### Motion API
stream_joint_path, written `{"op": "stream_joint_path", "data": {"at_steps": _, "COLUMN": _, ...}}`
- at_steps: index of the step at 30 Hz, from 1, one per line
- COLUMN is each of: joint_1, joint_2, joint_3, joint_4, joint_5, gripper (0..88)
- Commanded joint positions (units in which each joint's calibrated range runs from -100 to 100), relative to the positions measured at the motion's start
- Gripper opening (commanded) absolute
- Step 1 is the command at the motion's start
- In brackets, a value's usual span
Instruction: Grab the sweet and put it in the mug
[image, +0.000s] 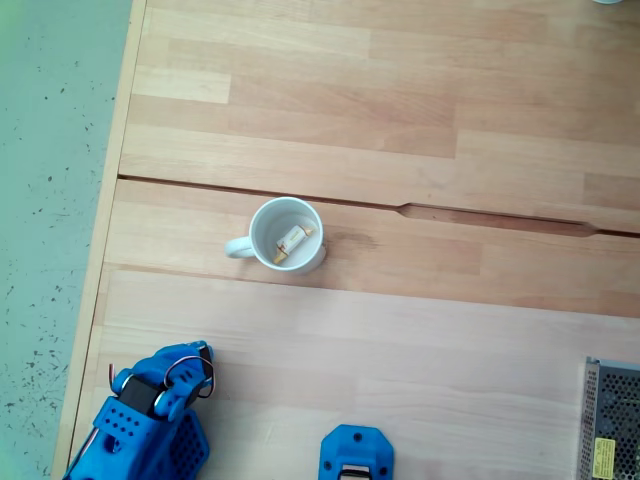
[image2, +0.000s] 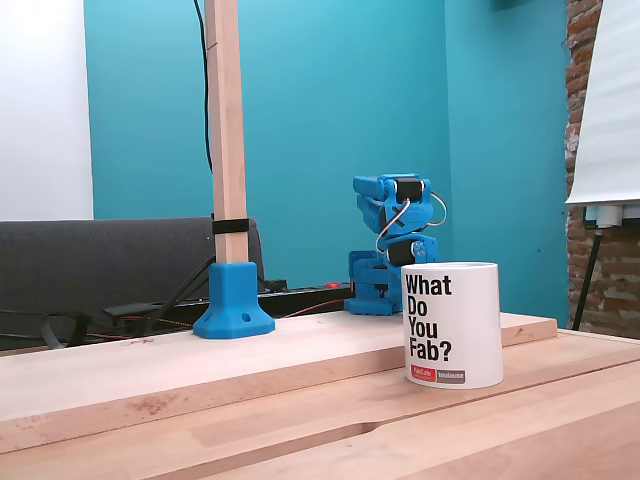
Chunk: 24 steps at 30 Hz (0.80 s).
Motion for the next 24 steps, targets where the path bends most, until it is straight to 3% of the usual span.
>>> {"op": "stream_joint_path", "data": {"at_steps": 1, "joint_1": 0.0, "joint_2": 0.1, "joint_3": 2.1, "joint_4": 0.3, "joint_5": -0.2, "gripper": 0.0}}
{"op": "stream_joint_path", "data": {"at_steps": 24, "joint_1": -0.4, "joint_2": 0.1, "joint_3": 2.3, "joint_4": 0.3, "joint_5": -0.2, "gripper": 0.0}}
